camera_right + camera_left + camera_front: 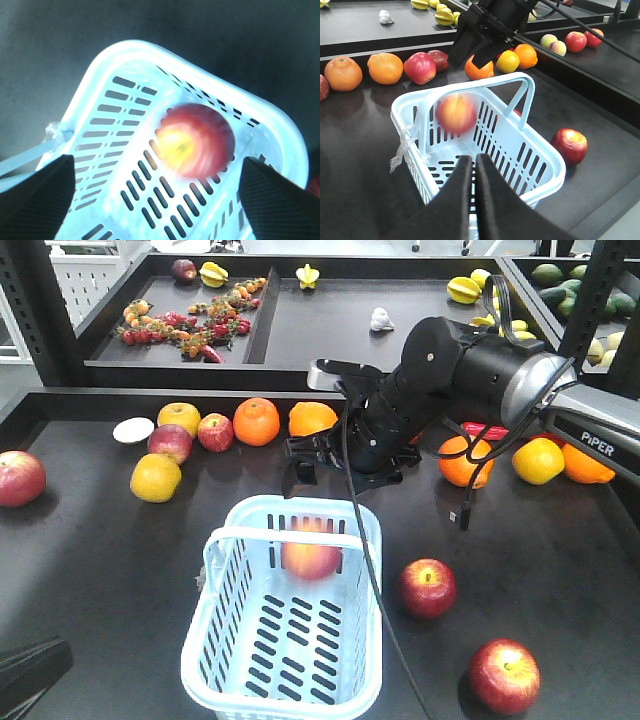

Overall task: Pick three apples into basket with both arms
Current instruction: 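Open the right gripper to drop the apple into the basket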

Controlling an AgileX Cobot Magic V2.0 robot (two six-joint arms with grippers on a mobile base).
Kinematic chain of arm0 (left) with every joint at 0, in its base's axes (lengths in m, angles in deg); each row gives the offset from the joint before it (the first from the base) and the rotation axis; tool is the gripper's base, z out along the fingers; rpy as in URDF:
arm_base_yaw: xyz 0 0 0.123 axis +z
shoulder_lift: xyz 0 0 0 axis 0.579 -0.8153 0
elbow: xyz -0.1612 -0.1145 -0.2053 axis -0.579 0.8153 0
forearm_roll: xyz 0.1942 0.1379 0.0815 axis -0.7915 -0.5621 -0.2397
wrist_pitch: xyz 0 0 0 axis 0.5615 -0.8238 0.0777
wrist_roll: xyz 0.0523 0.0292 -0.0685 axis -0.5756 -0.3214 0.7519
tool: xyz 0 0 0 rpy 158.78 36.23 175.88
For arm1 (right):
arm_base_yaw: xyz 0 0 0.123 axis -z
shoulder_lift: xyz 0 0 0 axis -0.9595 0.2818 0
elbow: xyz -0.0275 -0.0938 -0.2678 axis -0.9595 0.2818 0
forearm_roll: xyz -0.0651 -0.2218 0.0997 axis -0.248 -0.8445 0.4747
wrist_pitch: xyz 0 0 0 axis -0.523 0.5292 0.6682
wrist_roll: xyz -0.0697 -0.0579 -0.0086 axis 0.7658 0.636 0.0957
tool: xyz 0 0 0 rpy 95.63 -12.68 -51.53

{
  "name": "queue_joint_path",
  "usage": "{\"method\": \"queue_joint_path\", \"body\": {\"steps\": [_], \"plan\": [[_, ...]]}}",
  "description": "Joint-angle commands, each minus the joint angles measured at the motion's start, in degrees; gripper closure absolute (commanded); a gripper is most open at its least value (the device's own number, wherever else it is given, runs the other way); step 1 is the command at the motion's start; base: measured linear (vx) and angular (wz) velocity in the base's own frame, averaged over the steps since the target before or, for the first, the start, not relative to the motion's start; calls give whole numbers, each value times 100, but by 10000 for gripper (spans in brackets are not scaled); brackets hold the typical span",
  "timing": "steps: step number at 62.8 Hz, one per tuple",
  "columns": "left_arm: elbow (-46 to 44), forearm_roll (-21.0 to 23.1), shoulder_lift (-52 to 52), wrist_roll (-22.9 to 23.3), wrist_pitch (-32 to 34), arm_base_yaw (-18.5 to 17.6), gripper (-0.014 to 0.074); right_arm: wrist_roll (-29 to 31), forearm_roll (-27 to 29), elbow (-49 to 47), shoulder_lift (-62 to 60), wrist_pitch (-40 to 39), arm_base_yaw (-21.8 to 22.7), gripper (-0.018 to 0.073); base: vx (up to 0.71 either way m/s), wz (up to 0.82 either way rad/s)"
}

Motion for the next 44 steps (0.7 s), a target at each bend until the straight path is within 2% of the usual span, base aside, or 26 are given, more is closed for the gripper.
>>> {"method": "queue_joint_path", "body": {"steps": [1,8,14,26,36,44], "plan": [[-158,-150,-52,50,157,-17,602,6,-1,-182,-311,-129,-3,-85,0,0],[-158,-150,-52,50,157,-17,602,6,-14,-208,-323,-178,5,-77,0,0],[-158,-150,-52,56,157,-17,602,-127,-242,-328,-383,-126,5,-57,0,0],[-158,-150,-52,56,157,-17,602,-738,-1369,-335,-912,-195,5,-6,0,0],[-158,-150,-52,56,157,-17,602,-845,-2369,-318,-1268,366,70,-1,0,0],[-158,-150,-52,56,157,-17,602,-806,-2533,-137,-1392,834,341,-1,0,0]]}}
